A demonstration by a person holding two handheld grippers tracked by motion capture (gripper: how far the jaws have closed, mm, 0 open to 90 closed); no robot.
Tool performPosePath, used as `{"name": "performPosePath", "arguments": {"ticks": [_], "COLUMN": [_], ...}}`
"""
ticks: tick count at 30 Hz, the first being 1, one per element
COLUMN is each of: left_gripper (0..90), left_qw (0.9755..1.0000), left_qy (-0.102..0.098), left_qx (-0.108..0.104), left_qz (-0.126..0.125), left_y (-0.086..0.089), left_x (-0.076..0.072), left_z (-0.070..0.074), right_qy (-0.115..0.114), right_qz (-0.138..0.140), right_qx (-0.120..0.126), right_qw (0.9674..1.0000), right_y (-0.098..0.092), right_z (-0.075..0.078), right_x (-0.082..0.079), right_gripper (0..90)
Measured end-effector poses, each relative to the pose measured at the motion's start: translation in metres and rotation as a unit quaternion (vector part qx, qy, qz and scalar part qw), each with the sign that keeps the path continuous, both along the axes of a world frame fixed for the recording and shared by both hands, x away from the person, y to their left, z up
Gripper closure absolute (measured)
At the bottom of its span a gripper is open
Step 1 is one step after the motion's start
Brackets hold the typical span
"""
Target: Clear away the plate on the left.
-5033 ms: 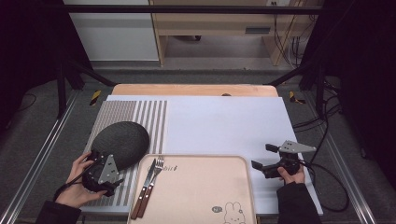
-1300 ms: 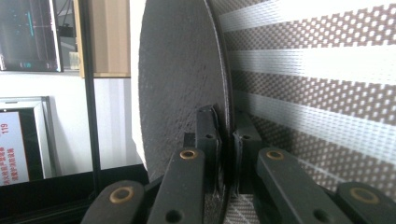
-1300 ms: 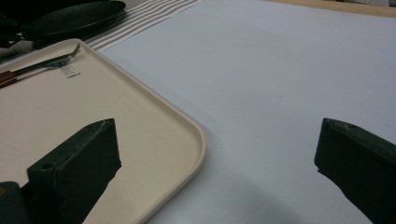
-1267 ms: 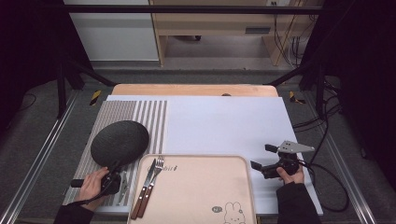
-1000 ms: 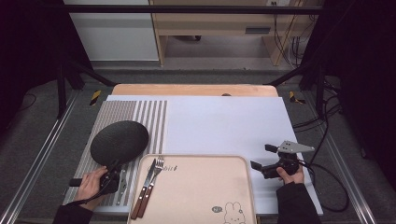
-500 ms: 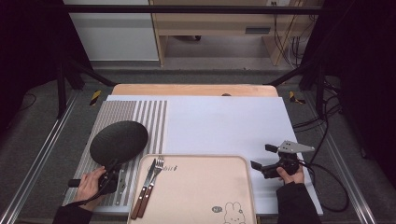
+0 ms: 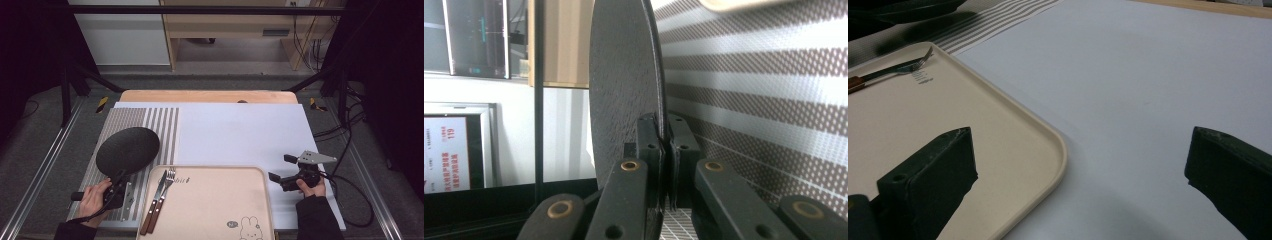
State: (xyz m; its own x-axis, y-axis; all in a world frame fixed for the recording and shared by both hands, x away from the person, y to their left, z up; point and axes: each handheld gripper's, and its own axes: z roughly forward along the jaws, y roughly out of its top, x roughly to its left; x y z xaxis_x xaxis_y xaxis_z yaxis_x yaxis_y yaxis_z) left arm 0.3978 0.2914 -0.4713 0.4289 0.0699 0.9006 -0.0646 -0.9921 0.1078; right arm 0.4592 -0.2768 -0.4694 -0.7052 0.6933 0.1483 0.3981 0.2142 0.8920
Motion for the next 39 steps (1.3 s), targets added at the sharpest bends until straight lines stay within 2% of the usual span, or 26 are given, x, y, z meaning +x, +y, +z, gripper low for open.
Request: {"name": "performPosePath", "arguments": {"ticks": [4, 6, 18, 26, 32, 39], "left_gripper": [86.0, 86.0, 86.0, 85.9, 85.9, 85.9], "left_qw": [0.9998, 0.9999, 0.9994, 0.9989, 0.9977, 0.996], "left_qy": [0.009, 0.009, -0.006, 0.0, 0.001, 0.002], "left_qx": [-0.016, -0.008, -0.015, -0.014, -0.009, -0.014], "left_qz": [-0.001, -0.007, -0.032, -0.044, -0.068, -0.088], "left_y": [-0.004, -0.008, -0.025, -0.037, -0.05, -0.067], "left_x": [-0.003, -0.004, -0.013, -0.02, -0.027, -0.033], "left_z": [0.005, 0.004, 0.024, 0.036, 0.042, 0.048], "right_qy": [0.001, 0.0, 0.0, 0.0, 0.0, 0.0], "right_qz": [0.0, -0.001, -0.002, -0.001, -0.002, -0.002], "right_qx": [0.0, 0.002, 0.002, 0.003, 0.003, 0.003], "right_qw": [1.0, 1.0, 1.0, 1.0, 1.0, 1.0], "right_y": [0.0, 0.0, -0.001, -0.001, -0.001, -0.001], "right_z": [0.0, 0.0, 0.001, 0.001, 0.001, 0.001], "right_x": [0.0, 0.0, -0.001, -0.001, -0.001, -0.001], "right_gripper": [0.4, 0.4, 0.4, 0.4, 0.4, 0.4]}}
